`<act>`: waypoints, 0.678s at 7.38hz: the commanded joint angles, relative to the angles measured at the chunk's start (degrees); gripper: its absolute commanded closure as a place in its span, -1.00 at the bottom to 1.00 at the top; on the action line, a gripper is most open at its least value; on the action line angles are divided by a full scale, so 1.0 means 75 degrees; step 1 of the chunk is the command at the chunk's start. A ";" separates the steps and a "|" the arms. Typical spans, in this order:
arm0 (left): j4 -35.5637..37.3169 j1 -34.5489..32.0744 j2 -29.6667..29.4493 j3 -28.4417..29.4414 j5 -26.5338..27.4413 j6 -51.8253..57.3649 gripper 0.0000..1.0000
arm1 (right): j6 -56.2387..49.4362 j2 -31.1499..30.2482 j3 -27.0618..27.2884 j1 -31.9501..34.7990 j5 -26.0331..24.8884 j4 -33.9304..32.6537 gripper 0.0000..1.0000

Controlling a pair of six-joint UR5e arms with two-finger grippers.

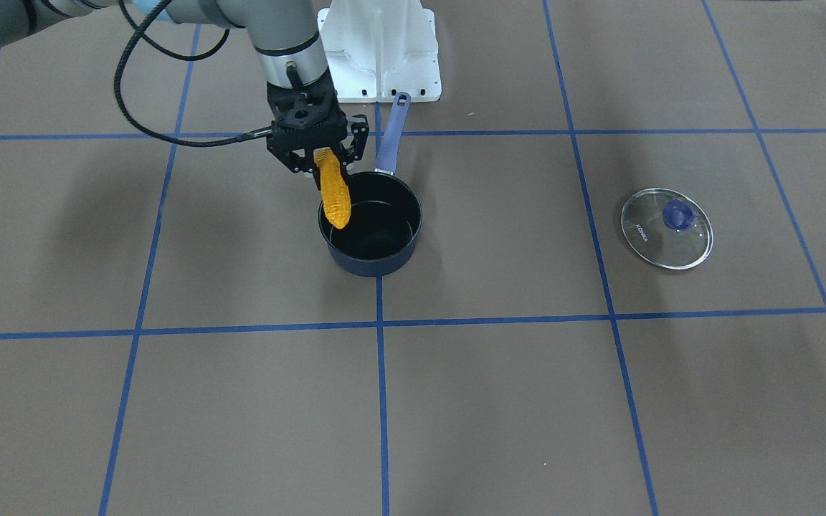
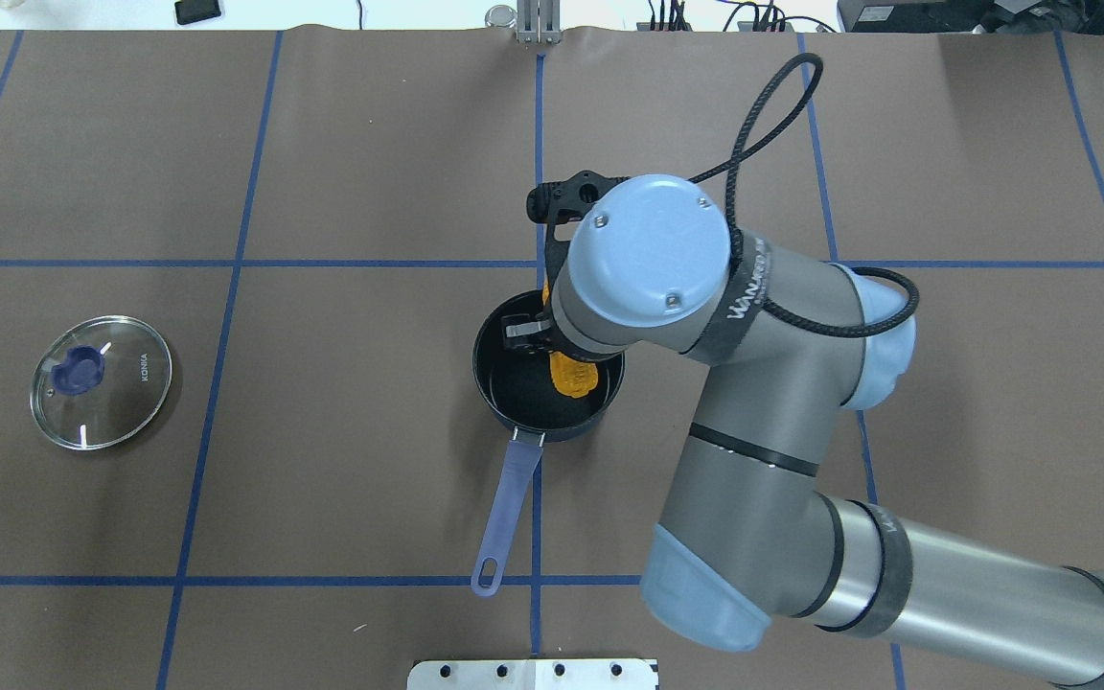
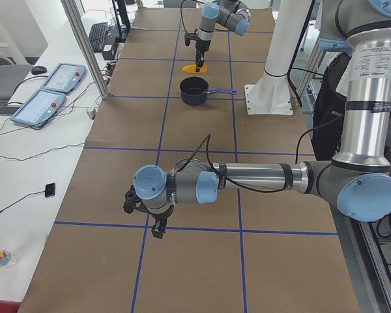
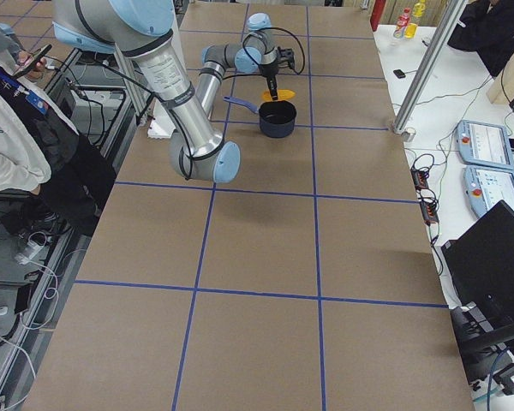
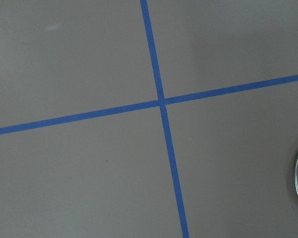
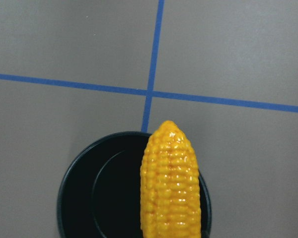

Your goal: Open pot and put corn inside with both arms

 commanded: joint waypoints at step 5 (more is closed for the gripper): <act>-0.0017 0.0012 0.0038 -0.0031 -0.0035 -0.0012 -0.97 | 0.0130 0.0528 -0.2118 -0.0072 -0.0524 0.0841 1.00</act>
